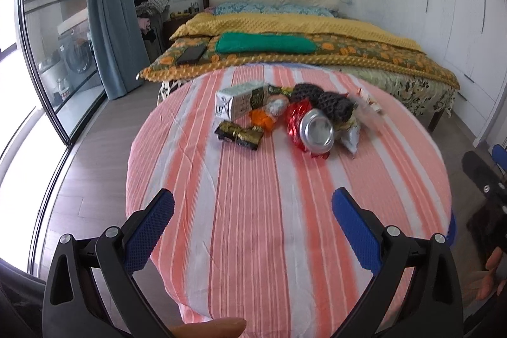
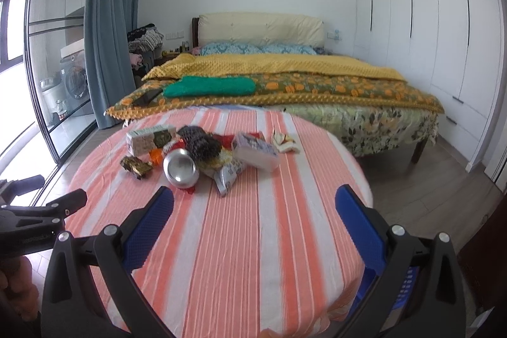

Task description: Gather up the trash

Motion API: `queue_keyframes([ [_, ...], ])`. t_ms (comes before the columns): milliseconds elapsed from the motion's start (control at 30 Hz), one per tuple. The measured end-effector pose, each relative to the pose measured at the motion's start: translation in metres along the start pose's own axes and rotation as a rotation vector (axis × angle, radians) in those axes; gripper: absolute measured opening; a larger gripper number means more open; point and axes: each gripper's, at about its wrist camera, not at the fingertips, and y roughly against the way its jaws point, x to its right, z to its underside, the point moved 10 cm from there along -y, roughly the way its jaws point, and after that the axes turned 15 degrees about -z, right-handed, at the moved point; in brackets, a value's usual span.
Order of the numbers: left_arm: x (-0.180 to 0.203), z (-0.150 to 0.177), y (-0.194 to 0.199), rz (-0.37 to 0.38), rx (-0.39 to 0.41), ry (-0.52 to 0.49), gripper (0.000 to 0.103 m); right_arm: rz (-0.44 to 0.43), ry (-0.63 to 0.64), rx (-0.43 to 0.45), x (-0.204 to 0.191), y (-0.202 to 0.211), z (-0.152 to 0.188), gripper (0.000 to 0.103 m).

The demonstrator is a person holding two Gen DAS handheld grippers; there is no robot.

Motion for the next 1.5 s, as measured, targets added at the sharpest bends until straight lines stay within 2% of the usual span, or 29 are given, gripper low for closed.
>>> queue_keyframes([
  [133, -0.002, 0.029, -0.053, -0.007, -0.152, 0.010, 0.099, -0.007, -0.026, -0.084, 0.009, -0.034, 0.026, 0.098],
  [267, -0.004, 0.037, -0.083, -0.017, -0.216, 0.028, 0.099, -0.021, -0.033, -0.158, 0.013, -0.062, 0.052, 0.098],
  [400, -0.011, 0.019, -0.107, 0.003, -0.236, 0.059, 0.099, -0.042, -0.035, -0.196, 0.012, -0.078, 0.065, 0.098],
  [567, -0.010, -0.025, -0.146, 0.023, -0.256, 0.155, 0.099, -0.060, -0.047, -0.226, 0.010, -0.092, 0.074, 0.098],
  [700, 0.013, -0.052, -0.176, 0.015, -0.242, 0.141, 0.099, -0.073, -0.040, -0.236, 0.005, -0.097, 0.077, 0.098],
  [833, 0.016, -0.046, -0.210, -0.031, -0.303, 0.105, 0.099, -0.078, -0.037, -0.237, 0.003, -0.099, 0.075, 0.098],
  [1067, -0.051, -0.020, -0.199, -0.051, -0.308, 0.030, 0.099, -0.085, -0.048, -0.225, 0.006, -0.098, 0.071, 0.098],
  [1200, -0.064, -0.019, -0.189, 0.048, -0.313, 0.042, 0.099, -0.089, -0.055, -0.229, 0.006, -0.101, 0.072, 0.098],
  [1300, -0.053, -0.029, -0.188, 0.129, -0.321, 0.107, 0.099, -0.090, -0.052, -0.235, 0.004, -0.103, 0.072, 0.098],
  [1400, -0.038, -0.047, -0.201, 0.107, -0.301, 0.135, 0.099, -0.095, -0.039, -0.236, -0.001, -0.104, 0.072, 0.098],
  [1500, -0.028, -0.052, -0.226, 0.020, -0.292, 0.059, 0.099, -0.101, -0.029, -0.228, -0.005, -0.102, 0.069, 0.098],
])
